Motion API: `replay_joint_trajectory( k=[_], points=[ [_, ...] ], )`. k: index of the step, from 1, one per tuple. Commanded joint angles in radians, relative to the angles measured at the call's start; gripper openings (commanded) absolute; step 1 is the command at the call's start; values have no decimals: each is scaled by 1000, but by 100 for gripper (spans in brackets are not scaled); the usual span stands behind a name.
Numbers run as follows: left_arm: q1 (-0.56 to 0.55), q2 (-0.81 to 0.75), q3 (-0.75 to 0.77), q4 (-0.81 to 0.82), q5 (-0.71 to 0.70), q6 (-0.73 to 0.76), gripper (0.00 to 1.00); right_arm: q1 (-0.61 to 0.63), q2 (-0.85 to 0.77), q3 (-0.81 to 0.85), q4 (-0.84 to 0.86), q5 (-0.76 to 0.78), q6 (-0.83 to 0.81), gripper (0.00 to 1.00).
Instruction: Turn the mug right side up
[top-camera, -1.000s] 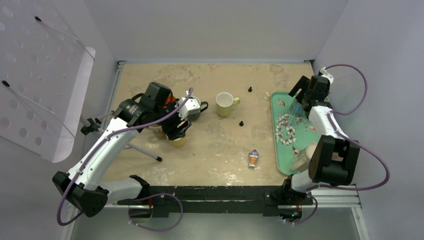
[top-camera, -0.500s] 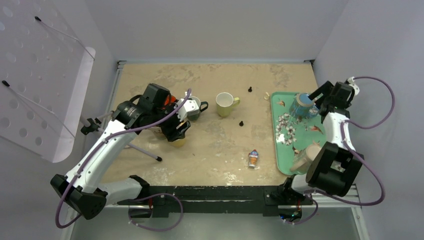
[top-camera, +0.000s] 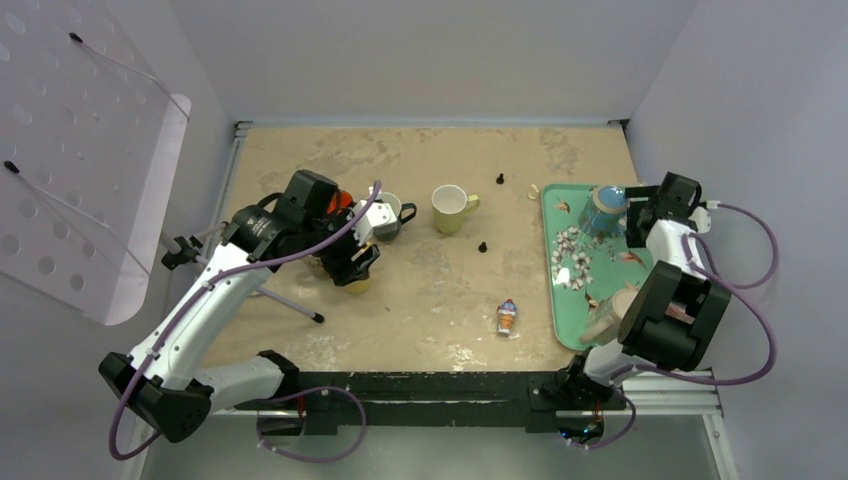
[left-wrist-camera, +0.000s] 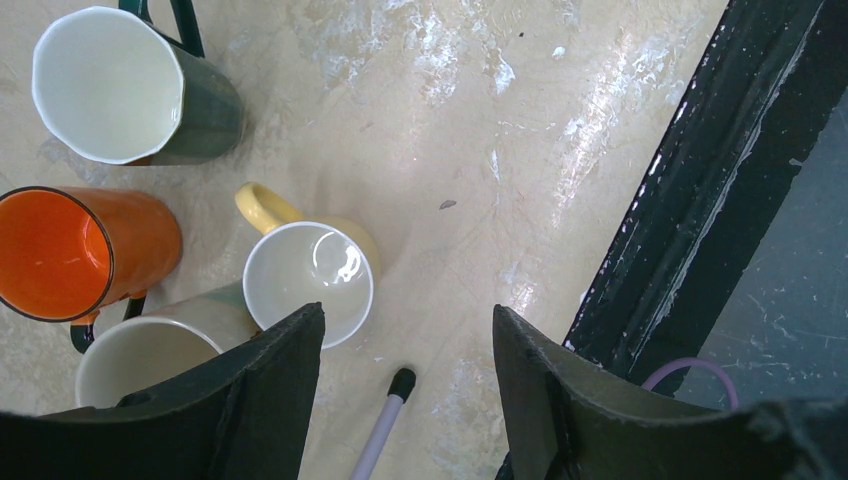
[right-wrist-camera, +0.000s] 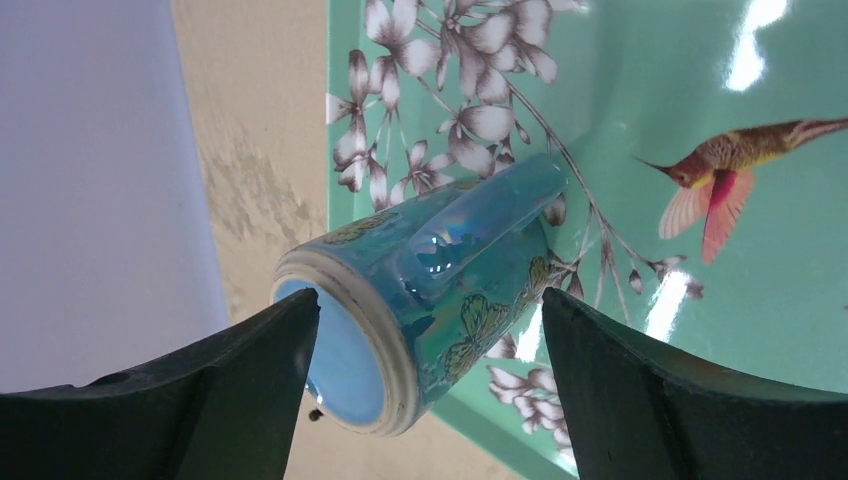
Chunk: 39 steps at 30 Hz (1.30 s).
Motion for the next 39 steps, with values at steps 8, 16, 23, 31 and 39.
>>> replay_joint_trajectory(
  k=[8,16,23,31,39],
  points=[
    [5,-20,-21,27,2,27,67,-15,149,96,18,-52,247,83],
    [6,-10,-23,29,0,29,66,-45,174,138,-35,-10,228,84],
    [6,4,-20,29,6,27,66,-50,78,174,-110,113,128,90],
    [8,7,-25,29,-3,30,66,-60,170,260,-128,80,157,92],
    [11,16,-25,32,-3,29,66,-59,288,343,-123,37,104,90]
  ],
)
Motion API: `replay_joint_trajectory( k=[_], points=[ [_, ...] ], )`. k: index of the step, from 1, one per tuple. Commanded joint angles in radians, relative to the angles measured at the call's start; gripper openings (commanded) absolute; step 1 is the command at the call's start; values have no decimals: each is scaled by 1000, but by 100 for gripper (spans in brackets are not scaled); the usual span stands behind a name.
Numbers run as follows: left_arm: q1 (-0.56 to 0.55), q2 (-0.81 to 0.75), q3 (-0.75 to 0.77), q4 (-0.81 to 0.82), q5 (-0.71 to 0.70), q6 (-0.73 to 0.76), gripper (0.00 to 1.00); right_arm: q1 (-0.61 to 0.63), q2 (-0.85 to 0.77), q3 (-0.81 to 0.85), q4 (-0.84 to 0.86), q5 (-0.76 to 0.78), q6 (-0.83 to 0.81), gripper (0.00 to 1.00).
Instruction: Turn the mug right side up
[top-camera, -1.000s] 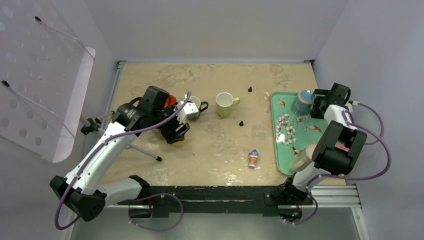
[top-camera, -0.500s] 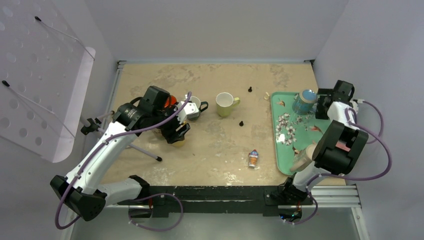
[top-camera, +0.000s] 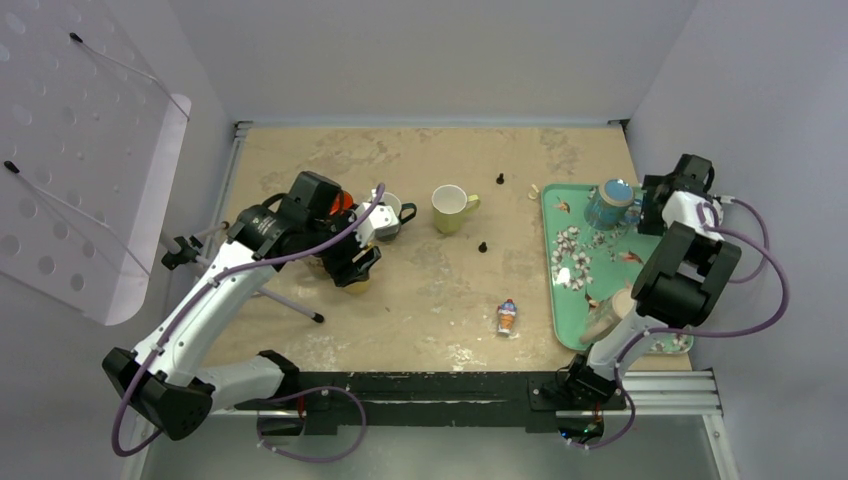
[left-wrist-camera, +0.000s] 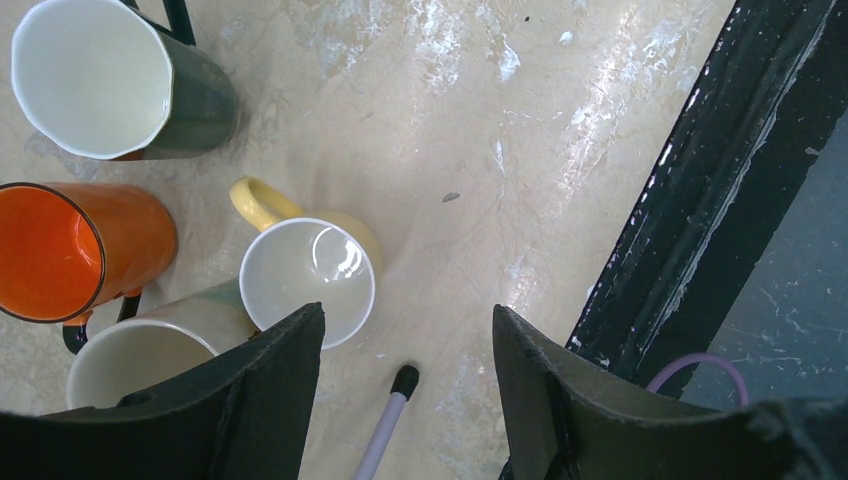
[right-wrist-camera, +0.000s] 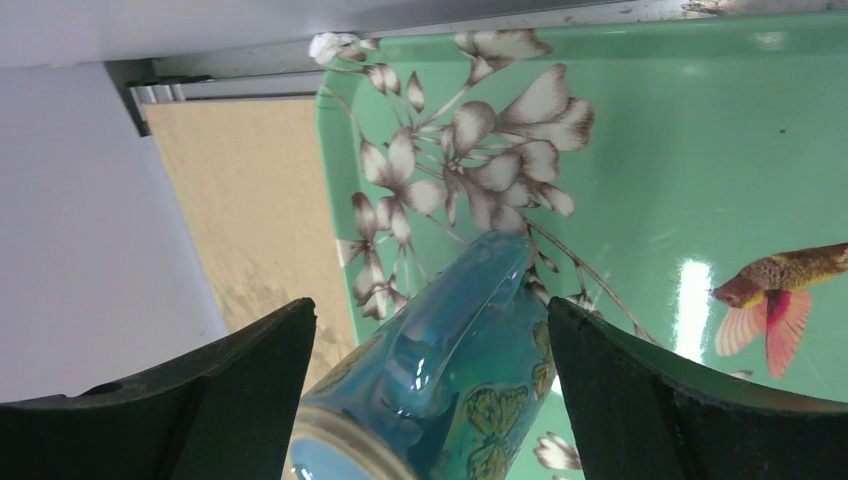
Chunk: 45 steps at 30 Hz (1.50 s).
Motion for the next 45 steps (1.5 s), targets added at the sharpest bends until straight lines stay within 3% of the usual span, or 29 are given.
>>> replay_joint_trajectory(
  k=[1,21,29,34,38,42,45],
  points=[
    [8,9,-3,24,6,12,66,-5,29,75,-6,-22,-65,89],
    [10,14,0,24,6,11,66,15,119,84,23,-91,-97,75],
    [10,11,0,23,5,14,66,15,98,48,50,-79,-113,41],
    [10,10,4,20,8,13,66,15,40,9,127,-105,-173,25],
    [10,6,5,19,8,12,66,17,-24,-44,255,-205,-279,0],
    [9,6,10,16,2,6,66,54,-103,-72,338,-299,-409,0],
    [12,6,12,18,2,-2,66,132,-194,-72,356,-278,-537,0]
  ],
)
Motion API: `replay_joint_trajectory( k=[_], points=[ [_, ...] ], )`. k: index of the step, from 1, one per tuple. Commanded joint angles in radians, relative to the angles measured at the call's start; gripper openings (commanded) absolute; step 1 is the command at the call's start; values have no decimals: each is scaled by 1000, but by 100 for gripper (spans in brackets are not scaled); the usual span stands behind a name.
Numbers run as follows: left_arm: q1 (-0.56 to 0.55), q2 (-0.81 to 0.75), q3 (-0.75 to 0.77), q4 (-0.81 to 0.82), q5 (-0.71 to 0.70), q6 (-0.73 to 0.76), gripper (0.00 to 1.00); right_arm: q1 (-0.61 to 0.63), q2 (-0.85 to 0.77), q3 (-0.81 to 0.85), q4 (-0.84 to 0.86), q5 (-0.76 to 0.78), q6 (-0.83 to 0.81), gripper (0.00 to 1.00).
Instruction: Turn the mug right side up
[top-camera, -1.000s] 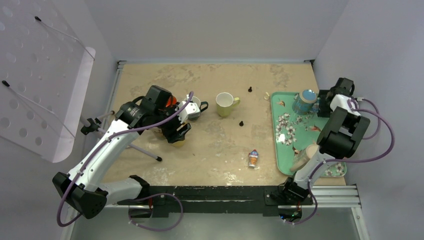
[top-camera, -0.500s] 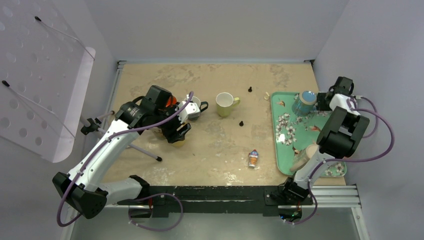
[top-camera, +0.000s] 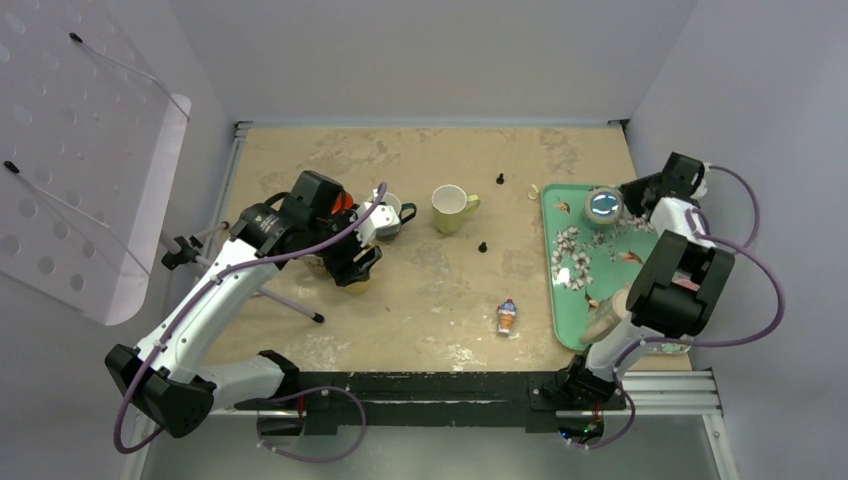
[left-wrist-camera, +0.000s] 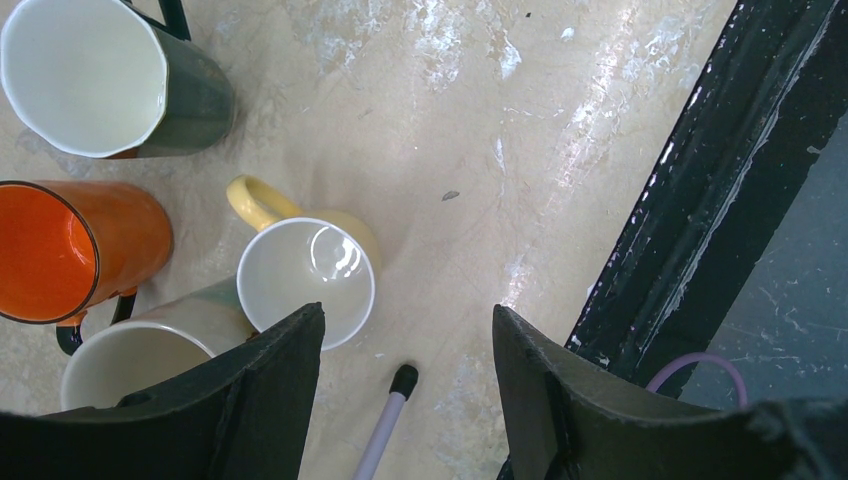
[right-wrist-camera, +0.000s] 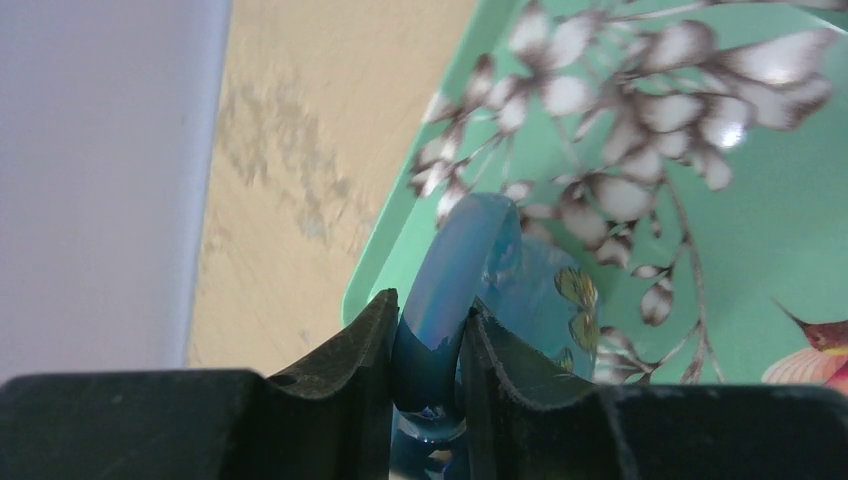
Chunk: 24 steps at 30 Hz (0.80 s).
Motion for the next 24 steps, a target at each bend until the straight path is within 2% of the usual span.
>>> replay_joint_trajectory(
  k=[1,8,14,17,20,24],
  points=[
    [13,-8,18,17,8,-4,66,121,-205,17,168,-47,-271,0],
    [49,-13,112,-44,161,-19,70,359,-489,-24,277,-59,-463,0],
    [91,-38,208,-47,357,-69,77,490,-693,-56,345,-213,-518,0],
    [103,-33,268,-36,477,-111,79,570,-763,-77,388,-347,-526,0],
    [105,-15,348,-30,586,-155,82,703,-820,-99,431,-423,-567,0],
    [105,-5,455,-2,647,-207,86,885,-837,-93,423,-482,-645,0]
  ],
)
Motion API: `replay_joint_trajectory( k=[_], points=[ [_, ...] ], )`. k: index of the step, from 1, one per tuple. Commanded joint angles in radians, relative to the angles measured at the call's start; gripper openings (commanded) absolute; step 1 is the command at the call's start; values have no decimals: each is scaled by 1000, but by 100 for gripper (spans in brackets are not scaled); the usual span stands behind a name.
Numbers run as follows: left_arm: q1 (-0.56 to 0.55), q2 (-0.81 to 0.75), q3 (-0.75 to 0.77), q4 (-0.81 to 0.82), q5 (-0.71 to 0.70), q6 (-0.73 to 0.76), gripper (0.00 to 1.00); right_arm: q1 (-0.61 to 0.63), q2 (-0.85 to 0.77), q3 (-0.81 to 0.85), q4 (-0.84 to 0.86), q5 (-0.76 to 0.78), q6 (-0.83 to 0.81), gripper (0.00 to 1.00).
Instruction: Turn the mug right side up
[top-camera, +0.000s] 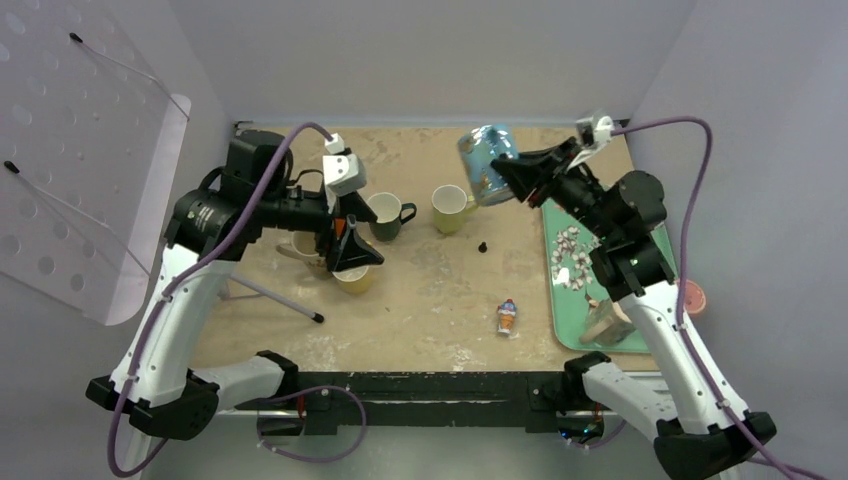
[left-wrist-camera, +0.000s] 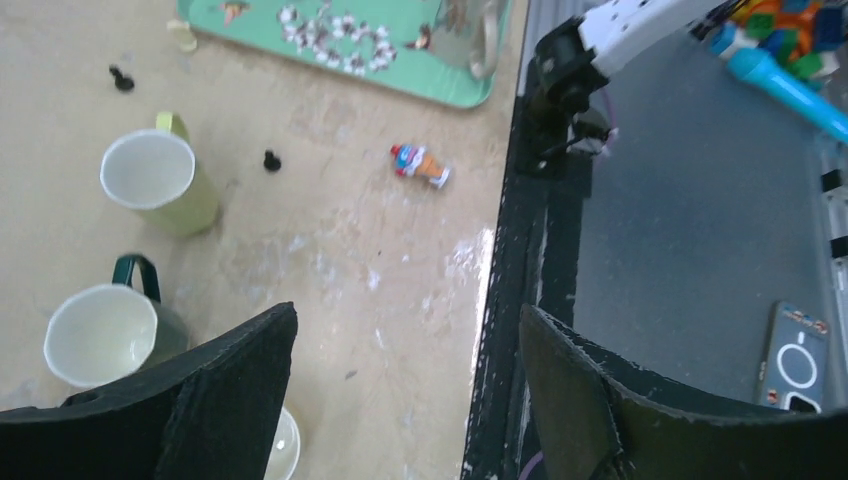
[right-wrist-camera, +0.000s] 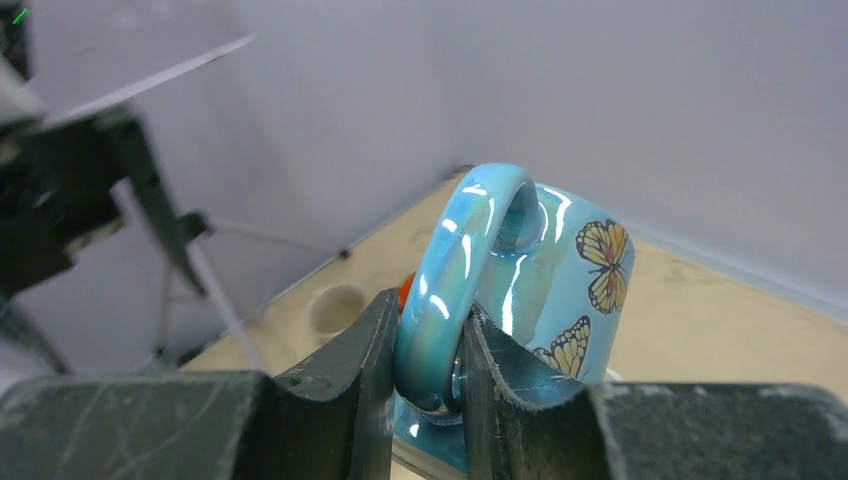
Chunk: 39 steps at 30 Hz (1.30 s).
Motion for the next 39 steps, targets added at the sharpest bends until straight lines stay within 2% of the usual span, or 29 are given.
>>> replay_joint_trajectory(
  k=[1,7,13,17,21,25,27,29,32,35,36,38,39],
  points=[
    [8,-4,111,71,166,-95,88,180,-29,16,160,-154,-106,0],
    [6,-23,98,180,126,-146,91,341,15,9,279,-234,-95,0],
    [6,5,37,208,105,-166,91,408,82,11,392,-260,-55,0],
    [7,46,4,224,146,-218,87,416,117,19,433,-256,-33,0],
    [6,78,-5,175,159,-211,78,418,137,29,441,-245,-27,0],
    [8,88,-44,161,162,-201,75,418,158,39,442,-238,-24,0],
    [7,101,-53,175,213,-213,62,419,169,40,449,-240,-21,0],
    [8,113,-52,195,274,-242,42,419,179,39,455,-241,-20,0],
    [8,113,-47,219,354,-282,1,419,186,30,451,-229,-30,0],
    [8,83,-53,207,310,-264,0,418,204,41,365,-192,-60,0],
    [8,69,-62,194,250,-244,0,417,214,60,282,-133,-81,13],
    [6,43,-78,140,56,-159,0,417,226,106,116,-10,-132,58],
    [4,34,-94,119,-55,-117,0,418,222,120,48,86,-143,73]
  ],
)
